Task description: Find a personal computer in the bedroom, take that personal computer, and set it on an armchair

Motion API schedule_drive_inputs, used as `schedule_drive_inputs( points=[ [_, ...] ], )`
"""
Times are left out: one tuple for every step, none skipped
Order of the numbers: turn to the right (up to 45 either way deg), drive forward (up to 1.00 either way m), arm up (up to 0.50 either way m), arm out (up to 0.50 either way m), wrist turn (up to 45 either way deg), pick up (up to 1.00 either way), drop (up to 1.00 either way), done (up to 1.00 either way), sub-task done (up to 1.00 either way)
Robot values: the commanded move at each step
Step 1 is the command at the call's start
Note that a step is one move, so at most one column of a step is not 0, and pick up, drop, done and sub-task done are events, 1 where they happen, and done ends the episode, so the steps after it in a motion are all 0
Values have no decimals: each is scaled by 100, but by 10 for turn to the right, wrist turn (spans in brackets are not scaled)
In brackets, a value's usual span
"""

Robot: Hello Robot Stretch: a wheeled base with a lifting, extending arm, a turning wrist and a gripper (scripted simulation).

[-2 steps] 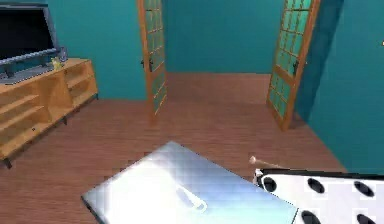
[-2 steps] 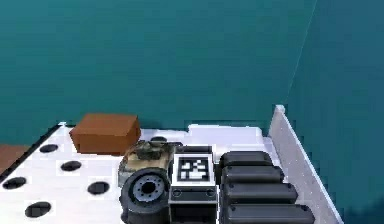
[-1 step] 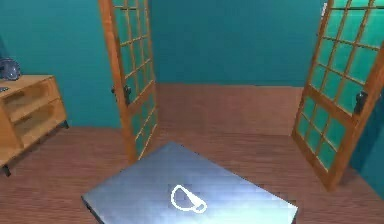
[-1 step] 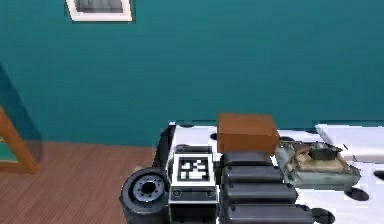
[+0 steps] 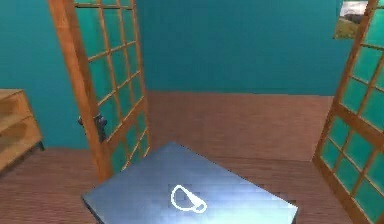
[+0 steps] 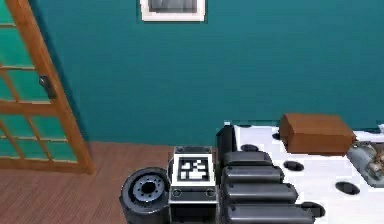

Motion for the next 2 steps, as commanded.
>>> schedule_drive_inputs(
  points=[
    [0, 100, 0, 0, 0, 0, 0, 0, 0],
    [0, 100, 0, 0, 0, 0, 0, 0, 0]
  ],
)
